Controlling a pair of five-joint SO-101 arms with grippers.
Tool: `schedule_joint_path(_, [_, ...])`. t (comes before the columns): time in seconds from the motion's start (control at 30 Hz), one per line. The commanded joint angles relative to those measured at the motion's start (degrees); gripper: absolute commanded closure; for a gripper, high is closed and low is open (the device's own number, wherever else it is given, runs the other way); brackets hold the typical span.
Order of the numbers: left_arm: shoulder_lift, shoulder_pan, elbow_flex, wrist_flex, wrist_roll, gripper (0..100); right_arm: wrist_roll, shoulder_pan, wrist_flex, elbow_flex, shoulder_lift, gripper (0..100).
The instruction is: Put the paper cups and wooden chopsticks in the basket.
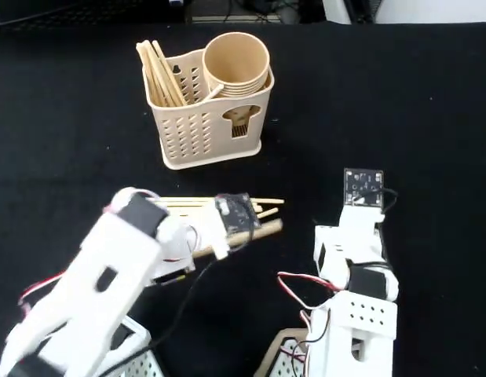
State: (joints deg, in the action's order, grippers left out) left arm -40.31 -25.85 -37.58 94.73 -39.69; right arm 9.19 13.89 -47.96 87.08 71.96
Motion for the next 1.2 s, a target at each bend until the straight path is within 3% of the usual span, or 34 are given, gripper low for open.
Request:
schedule_joint_path(0.0, [-10.90, 1.80, 7.08, 2.20, 0.79, 97, -0.53, 0.70, 2.29, 0.13, 0.84, 98.5])
schedule_joint_path(0.17, [-18.02, 13.05, 9.01, -4.13, 2.20, 97, -0.53, 0.70, 2.37, 0.22, 0.84, 98.5])
schedule_joint_path(0.37, [-22.77, 22.46, 8.84, -24.88, 23.30, 97, -0.53, 0.35, 2.46, 0.31, 0.84, 98.5])
schedule_joint_path(0.57, [-25.93, 22.81, 5.49, -49.58, 36.84, 97, -0.53, 0.35, 2.55, 0.57, 0.84, 98.5])
schedule_joint_path(0.83, [-22.95, 21.23, -12.26, -85.45, 38.59, 97, -0.53, 0.26, 2.55, 0.75, 0.84, 98.3])
schedule_joint_path(0.97, [-18.99, 17.98, -12.79, -92.92, 38.59, 97, -0.44, 0.26, 2.55, 0.75, 0.84, 98.3])
schedule_joint_path(1.17, [-10.73, 14.73, -7.34, -94.33, 41.58, 97, -0.44, 0.26, 4.13, 1.45, 0.84, 98.4])
